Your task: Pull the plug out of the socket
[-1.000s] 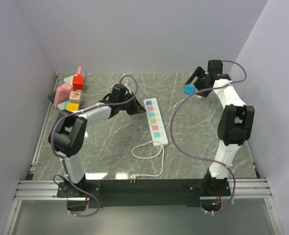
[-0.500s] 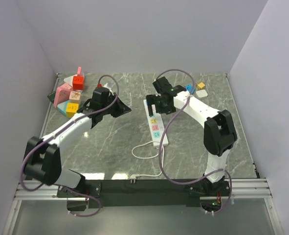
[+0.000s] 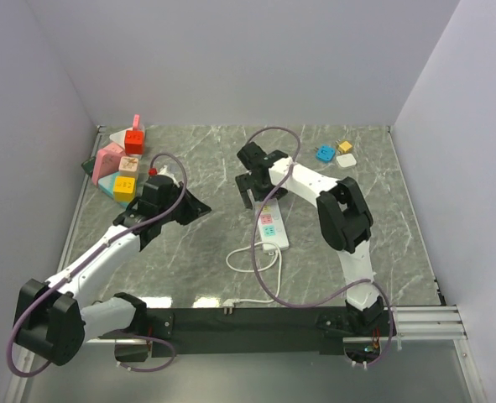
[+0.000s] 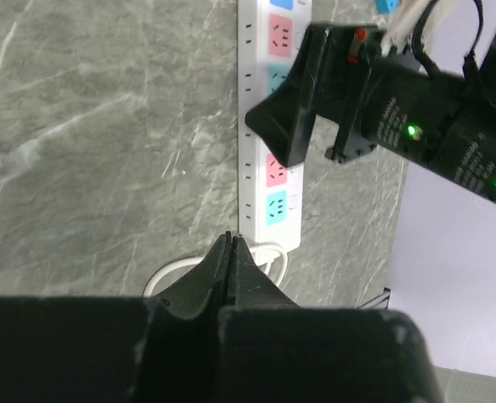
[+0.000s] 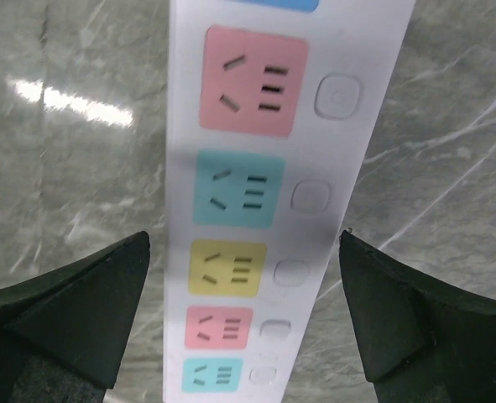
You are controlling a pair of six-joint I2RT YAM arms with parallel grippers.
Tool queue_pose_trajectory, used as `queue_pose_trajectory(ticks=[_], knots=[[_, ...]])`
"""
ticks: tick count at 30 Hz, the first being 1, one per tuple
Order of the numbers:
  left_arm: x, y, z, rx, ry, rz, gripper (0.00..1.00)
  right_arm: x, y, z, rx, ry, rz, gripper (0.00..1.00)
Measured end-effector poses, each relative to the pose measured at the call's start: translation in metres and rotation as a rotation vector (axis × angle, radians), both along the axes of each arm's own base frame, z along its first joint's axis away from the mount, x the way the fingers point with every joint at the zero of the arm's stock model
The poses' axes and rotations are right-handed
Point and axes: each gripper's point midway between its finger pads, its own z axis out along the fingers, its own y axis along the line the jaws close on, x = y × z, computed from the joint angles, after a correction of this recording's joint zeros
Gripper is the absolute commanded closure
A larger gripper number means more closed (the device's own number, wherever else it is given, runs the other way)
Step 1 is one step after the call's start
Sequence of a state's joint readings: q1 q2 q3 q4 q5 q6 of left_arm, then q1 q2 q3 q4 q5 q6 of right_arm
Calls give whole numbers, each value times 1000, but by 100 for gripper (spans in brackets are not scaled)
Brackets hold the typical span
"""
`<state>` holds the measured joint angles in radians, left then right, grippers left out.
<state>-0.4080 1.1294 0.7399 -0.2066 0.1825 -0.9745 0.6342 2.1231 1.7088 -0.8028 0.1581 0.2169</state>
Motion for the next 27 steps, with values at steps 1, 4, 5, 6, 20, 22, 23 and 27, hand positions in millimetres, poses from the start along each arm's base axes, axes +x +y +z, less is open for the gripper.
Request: queue_pose_trajectory(ticks=[1, 4, 5, 6, 20, 22, 23, 27], knots=[[-1, 1, -1, -2, 3, 3, 99, 2, -1, -2, -16, -6, -7, 0], [-4, 2, -2, -4, 7, 10, 99, 6, -9, -12, -68, -12, -59, 0], [-4, 2, -2, -5, 6, 11, 99, 6, -12, -15, -84, -14, -84, 0], [-4, 2, -1, -7, 3, 11, 99, 5, -16, -17, -98, -13, -108, 0], [-10, 2, -4, -20, 2, -1, 99, -31, -191, -27, -44, 10, -807, 2], [-10, 1, -3, -27, -4, -8, 99, -38, -218, -26, -66, 11, -898, 0], [-10, 0, -2, -30, -6, -12, 99, -40, -228, -25, -80, 9, -934, 0], [-10, -3, 1, -42, -12, -24, 99, -52, -257, -26, -88, 23, -1061, 0]])
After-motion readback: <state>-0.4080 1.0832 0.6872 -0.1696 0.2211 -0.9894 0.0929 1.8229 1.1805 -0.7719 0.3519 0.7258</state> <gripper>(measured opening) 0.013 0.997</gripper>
